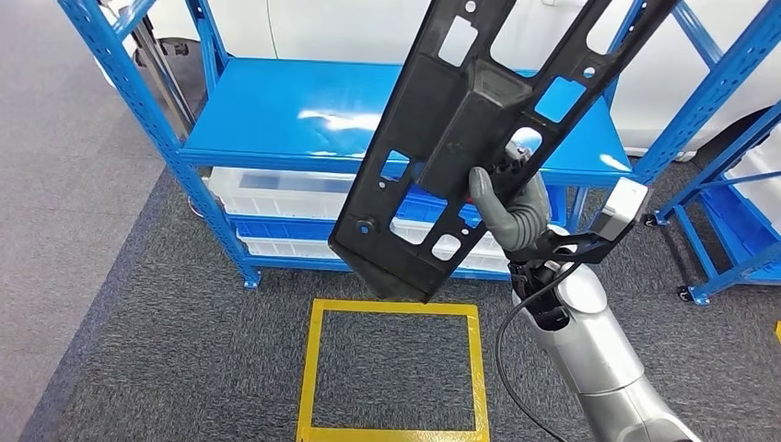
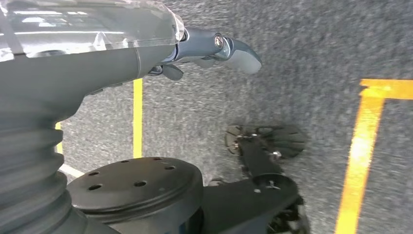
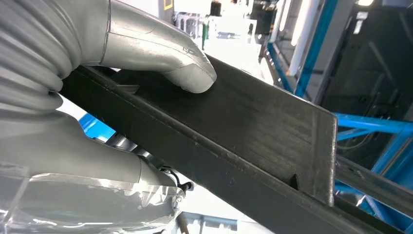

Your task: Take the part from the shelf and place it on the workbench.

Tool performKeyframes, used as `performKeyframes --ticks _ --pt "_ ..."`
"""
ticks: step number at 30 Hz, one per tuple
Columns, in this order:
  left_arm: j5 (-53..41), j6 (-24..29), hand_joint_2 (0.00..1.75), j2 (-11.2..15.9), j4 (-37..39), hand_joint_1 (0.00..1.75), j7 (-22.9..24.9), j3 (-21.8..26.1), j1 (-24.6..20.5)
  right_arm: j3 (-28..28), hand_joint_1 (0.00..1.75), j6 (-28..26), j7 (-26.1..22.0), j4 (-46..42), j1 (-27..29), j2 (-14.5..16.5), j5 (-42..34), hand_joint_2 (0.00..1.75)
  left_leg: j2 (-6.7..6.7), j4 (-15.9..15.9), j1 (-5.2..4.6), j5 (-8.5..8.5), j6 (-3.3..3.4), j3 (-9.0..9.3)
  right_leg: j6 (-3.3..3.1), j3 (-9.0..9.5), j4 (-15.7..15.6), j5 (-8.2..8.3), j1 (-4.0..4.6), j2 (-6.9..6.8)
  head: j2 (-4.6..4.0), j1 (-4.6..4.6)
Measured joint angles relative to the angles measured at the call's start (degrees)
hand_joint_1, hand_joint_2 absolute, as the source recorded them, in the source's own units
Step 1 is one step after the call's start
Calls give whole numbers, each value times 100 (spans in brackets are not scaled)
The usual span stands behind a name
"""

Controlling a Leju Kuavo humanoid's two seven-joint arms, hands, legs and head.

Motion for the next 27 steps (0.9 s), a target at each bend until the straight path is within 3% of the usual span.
performKeyframes --ticks 1,2,3,4,6,7,9,11,12,13,14,16,18,20,22,23,25,27 --pt "6 9 175 -4 -1 0 10 -1 0 -4 175 8 17 0 -10 0 22 175 -2 58 3 42 -35 -101 29 316 -397 7 -21 1 0 0" --pt "10 19 175 -9 -1 0 21 -1 3 -9 175 16 30 -1 -18 0 39 175 -6 112 2 79 -73 -170 9 594 -772 -79 -25 9 0 -1" --pt "10 30 175 -15 -1 0 32 -1 7 -14 175 22 39 0 -27 0 51 175 -11 149 -4 115 -110 -209 -27 781 -1053 -194 -22 16 0 -1" --pt "9 37 175 -22 0 0 48 -1 13 -22 175 25 46 2 -33 0 56 175 -16 161 -7 159 -146 -230 -86 854 -1192 -278 1 25 0 -1" --pt "1 44 175 -35 1 0 87 -1 32 -44 175 32 54 6 -34 0 61 175 -32 161 13 225 -222 -262 -223 789 -1213 -223 19 15 0 0" --pt "-4 47 175 -37 1 0 109 -1 41 -58 175 42 57 8 -33 -3 65 175 -43 222 26 134 -248 -310 -286 732 -1210 -158 28 5 0 0" --pt "-14 48 175 -40 1 0 147 -2 53 -92 175 70 61 5 -25 -14 80 175 -58 661 52 -370 -272 -465 -386 584 -1221 -10 41 -15 0 -1" --pt "-22 47 175 -44 1 0 169 -3 53 -127 175 88 63 2 -5 -21 103 175 -60 1414 56 -931 -281 -623 -431 414 -1218 129 80 -15 0 -1" --pt "-26 47 175 -47 1 0 173 -3 50 -139 175 91 64 1 8 -22 113 175 -61 1745 56 -1052 -280 -655 -442 330 -1215 195 103 -16 0 -1" --pt "-27 47 175 -49 1 0 176 -5 48 -147 175 93 66 1 23 -22 120 175 -61 1933 54 -1025 -265 -612 -448 239 -1212 258 128 -15 0 -1" --pt "-28 51 175 -50 1 0 177 -8 47 -155 175 94 67 1 38 -22 124 175 -62 1952 48 -888 -238 -494 -452 149 -1209 321 152 -13 0 -1" --pt "-32 79 175 -51 1 0 178 -15 44 -180 175 101 70 1 60 -22 130 175 -62 1439 8 -567 -136 4 -449 -12 -1204 443 190 -9 0 -1" --pt "-38 115 175 -50 1 0 181 -21 34 -211 175 126 84 -1 70 -23 133 175 -59 540 -47 -656 -47 639 -413 -95 -1200 546 206 -11 0 -2" --pt "-44 134 175 -53 1 0 185 -22 28 -233 175 166 107 -2 71 -24 126 175 -58 18 -97 -831 -17 935 -345 -115 -1221 642 186 -24 0 -1" --pt "-46 139 175 -57 1 0 186 -22 35 -244 175 191 121 -1 72 -22 119 175 -51 -73 -100 -742 18 914 -274 -136 -1238 695 156 -29 0 0" --pt "-46 140 175 -58 1 0 186 -22 38 -249 175 194 125 0 72 -18 118 175 -40 -102 -90 -681 49 894 -246 -178 -1168 626 147 -27 0 0" --pt "-46 141 175 -61 1 0 186 -22 38 -257 175 195 128 2 76 -8 117 175 -17 -135 -77 -572 95 824 -199 -388 -662 249 129 -24 0 0" --pt "-46 141 175 -62 1 0 186 -22 44 -259 175 195 129 6 92 -4 116 175 -8 -119 -80 -500 110 719 -154 -663 108 -164 115 -25 0 0"
